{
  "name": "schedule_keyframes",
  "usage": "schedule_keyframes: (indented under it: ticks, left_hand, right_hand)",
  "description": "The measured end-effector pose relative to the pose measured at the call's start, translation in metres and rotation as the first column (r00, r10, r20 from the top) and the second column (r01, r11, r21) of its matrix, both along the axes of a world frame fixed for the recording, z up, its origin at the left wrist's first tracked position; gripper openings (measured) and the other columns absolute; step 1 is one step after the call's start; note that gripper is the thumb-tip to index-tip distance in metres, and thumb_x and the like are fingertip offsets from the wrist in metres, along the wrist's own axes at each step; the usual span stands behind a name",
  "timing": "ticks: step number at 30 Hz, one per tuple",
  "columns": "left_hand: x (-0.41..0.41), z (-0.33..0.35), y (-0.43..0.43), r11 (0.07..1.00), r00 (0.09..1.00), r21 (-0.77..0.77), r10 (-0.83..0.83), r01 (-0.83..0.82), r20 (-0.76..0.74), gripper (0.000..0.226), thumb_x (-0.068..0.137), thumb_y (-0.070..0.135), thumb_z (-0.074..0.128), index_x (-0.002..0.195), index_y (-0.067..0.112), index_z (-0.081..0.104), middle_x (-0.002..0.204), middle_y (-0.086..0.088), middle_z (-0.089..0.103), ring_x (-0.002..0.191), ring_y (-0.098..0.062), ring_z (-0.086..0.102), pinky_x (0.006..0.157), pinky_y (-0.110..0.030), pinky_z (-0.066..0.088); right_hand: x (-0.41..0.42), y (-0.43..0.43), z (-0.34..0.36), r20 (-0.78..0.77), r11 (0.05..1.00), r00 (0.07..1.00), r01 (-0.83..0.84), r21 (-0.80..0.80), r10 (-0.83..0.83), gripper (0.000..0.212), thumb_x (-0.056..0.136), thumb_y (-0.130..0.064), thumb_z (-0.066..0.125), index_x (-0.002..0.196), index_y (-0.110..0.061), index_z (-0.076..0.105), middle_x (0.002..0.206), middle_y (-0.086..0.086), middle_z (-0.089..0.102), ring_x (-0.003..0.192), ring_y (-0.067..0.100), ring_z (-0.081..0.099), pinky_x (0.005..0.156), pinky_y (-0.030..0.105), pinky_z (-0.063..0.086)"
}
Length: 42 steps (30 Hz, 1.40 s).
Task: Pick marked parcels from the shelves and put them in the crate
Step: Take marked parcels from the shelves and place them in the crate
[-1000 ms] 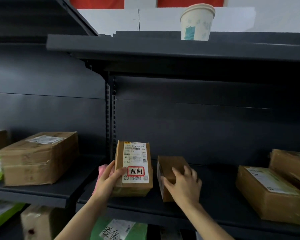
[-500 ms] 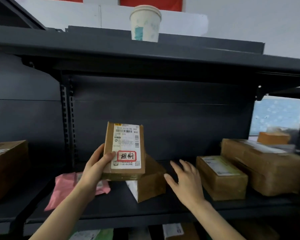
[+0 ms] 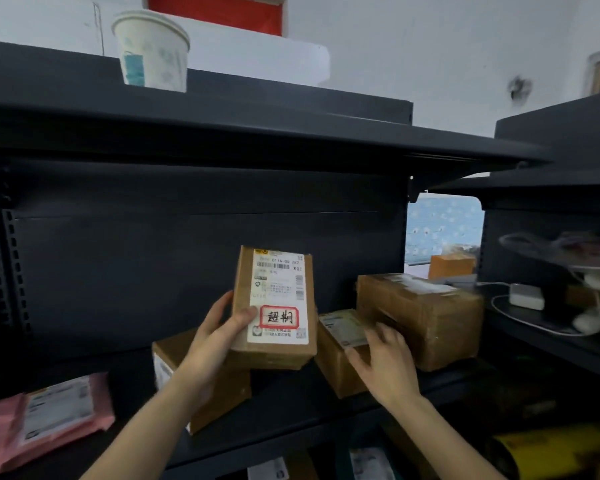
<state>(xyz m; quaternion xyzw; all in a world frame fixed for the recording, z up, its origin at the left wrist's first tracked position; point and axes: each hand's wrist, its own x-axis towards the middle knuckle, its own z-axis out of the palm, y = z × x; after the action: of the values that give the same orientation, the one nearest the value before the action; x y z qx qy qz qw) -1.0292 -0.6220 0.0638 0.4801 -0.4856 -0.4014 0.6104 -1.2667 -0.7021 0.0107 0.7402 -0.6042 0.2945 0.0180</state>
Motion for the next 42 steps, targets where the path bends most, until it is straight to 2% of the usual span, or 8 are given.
schedule_keyframes:
  ticks: [3, 7, 9, 13, 18, 27, 39, 42]
  left_hand:
    - [-0.023, -0.019, -0.011, 0.996, 0.998, 0.087, -0.033, 0.038, -0.050, 0.059, 0.080, 0.039, 0.063, 0.135, 0.035, 0.040, 0.111, -0.002, 0.068, 0.097, -0.020, 0.065, 0.070, -0.030, 0.049]
    - [-0.031, -0.047, -0.027, 0.981, 0.995, 0.194, -0.005, 0.024, -0.097, 0.067, 0.081, 0.040, 0.065, 0.141, 0.032, 0.035, 0.111, -0.003, 0.067, 0.098, -0.024, 0.065, 0.074, -0.037, 0.051]
    - [-0.030, -0.055, -0.030, 0.969, 0.993, 0.249, 0.028, 0.003, -0.118, 0.071, 0.081, 0.040, 0.065, 0.143, 0.030, 0.032, 0.112, -0.005, 0.065, 0.098, -0.025, 0.063, 0.073, -0.037, 0.050]
    - [-0.024, -0.064, -0.035, 0.955, 0.984, 0.295, 0.077, -0.026, -0.161, 0.077, 0.079, 0.038, 0.067, 0.144, 0.028, 0.029, 0.113, -0.008, 0.064, 0.100, -0.027, 0.061, 0.078, -0.039, 0.050]
    - [-0.017, -0.067, -0.038, 0.953, 0.982, 0.297, 0.106, -0.056, -0.157, 0.083, 0.075, 0.041, 0.068, 0.146, 0.029, 0.026, 0.116, -0.008, 0.063, 0.102, -0.027, 0.060, 0.088, -0.043, 0.049]
    - [-0.009, -0.066, -0.037, 0.952, 0.982, 0.302, 0.112, -0.060, -0.155, 0.082, 0.076, 0.041, 0.068, 0.146, 0.030, 0.026, 0.119, -0.008, 0.061, 0.106, -0.028, 0.059, 0.100, -0.049, 0.044]
    - [0.020, -0.059, -0.019, 0.964, 0.982, 0.262, 0.085, -0.038, -0.170, 0.076, 0.079, 0.038, 0.068, 0.144, 0.029, 0.029, 0.114, -0.007, 0.064, 0.100, -0.026, 0.062, 0.080, -0.040, 0.051]
    - [0.027, -0.057, -0.016, 0.968, 0.983, 0.250, 0.061, -0.016, -0.172, 0.078, 0.077, 0.038, 0.068, 0.144, 0.029, 0.030, 0.113, -0.007, 0.065, 0.101, -0.026, 0.062, 0.084, -0.041, 0.050]
  right_hand:
    - [-0.006, -0.011, 0.003, -0.019, 0.992, 0.999, 0.041, 0.120, -0.039, 0.063, 0.089, -0.056, 0.043, 0.142, -0.024, 0.031, 0.152, 0.012, 0.024, 0.139, 0.028, 0.021, 0.113, 0.038, 0.023]
    - [0.001, -0.024, 0.006, -0.058, 0.946, 0.996, 0.082, 0.314, -0.067, 0.084, 0.079, -0.073, 0.040, 0.146, -0.027, 0.019, 0.155, 0.014, 0.006, 0.142, 0.034, 0.008, 0.113, 0.045, 0.018]
    - [0.007, -0.027, 0.004, -0.059, 0.934, 0.996, 0.089, 0.347, -0.073, 0.087, 0.076, -0.075, 0.041, 0.145, -0.027, 0.020, 0.155, 0.015, 0.006, 0.140, 0.037, 0.012, 0.111, 0.046, 0.023]
    - [0.015, -0.022, -0.004, 0.012, 0.958, 0.994, 0.104, 0.266, -0.111, 0.080, 0.073, -0.071, 0.049, 0.138, -0.028, 0.030, 0.146, 0.016, 0.018, 0.127, 0.035, 0.027, 0.103, 0.040, 0.035]
    - [0.010, -0.008, -0.021, 0.080, 0.983, 0.994, 0.065, 0.172, -0.079, 0.083, 0.073, -0.073, 0.048, 0.140, -0.032, 0.022, 0.148, 0.017, 0.007, 0.132, 0.035, 0.017, 0.107, 0.039, 0.030]
    - [0.019, -0.006, -0.020, 0.045, 0.979, 0.994, 0.094, 0.180, -0.104, 0.085, 0.074, -0.076, 0.044, 0.142, -0.033, 0.019, 0.150, 0.016, 0.006, 0.134, 0.036, 0.016, 0.110, 0.041, 0.028]
    - [0.053, 0.008, -0.022, 0.007, 0.973, 0.997, 0.071, 0.219, -0.075, 0.082, 0.079, -0.075, 0.037, 0.146, -0.032, 0.016, 0.155, 0.013, -0.005, 0.139, 0.035, 0.007, 0.114, 0.043, 0.018]
    - [0.050, 0.012, -0.019, 0.030, 0.974, 0.998, 0.046, 0.220, -0.054, 0.076, 0.085, -0.069, 0.035, 0.147, -0.032, 0.014, 0.156, 0.011, -0.007, 0.143, 0.032, 0.001, 0.116, 0.043, 0.014]
